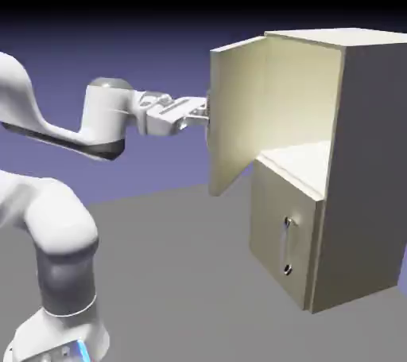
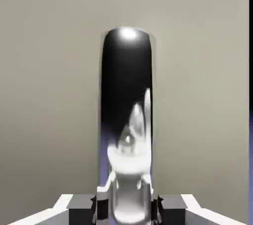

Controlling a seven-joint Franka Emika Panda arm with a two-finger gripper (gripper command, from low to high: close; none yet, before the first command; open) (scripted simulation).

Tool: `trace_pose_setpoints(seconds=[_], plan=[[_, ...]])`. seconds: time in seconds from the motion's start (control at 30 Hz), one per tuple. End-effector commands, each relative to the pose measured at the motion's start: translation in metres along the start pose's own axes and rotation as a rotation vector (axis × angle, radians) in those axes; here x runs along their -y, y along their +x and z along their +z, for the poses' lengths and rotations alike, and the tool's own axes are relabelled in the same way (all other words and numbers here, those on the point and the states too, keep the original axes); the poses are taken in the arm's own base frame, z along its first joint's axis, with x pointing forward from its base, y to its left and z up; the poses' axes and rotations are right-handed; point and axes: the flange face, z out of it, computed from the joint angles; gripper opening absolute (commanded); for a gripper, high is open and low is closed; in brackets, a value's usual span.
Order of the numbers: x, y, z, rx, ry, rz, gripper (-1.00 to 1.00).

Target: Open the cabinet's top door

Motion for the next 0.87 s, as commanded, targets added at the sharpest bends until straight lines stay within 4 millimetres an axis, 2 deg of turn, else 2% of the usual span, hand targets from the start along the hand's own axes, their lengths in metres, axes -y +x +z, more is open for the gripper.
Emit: trace_pose_setpoints(seconds=[0.0,0.4,0.6,0.83], plan=[[0.003,-0.003,-0.006,-0.021,-0.022,0.0,-1.0],[0.05,-0.05,-0.072,-0.272,-0.273,0.0,-1.0],[0.07,-0.069,-0.089,-0.36,-0.361,0.0,-1.0],[0.085,-0.085,-0.098,-0.424,-0.425,0.0,-1.0]])
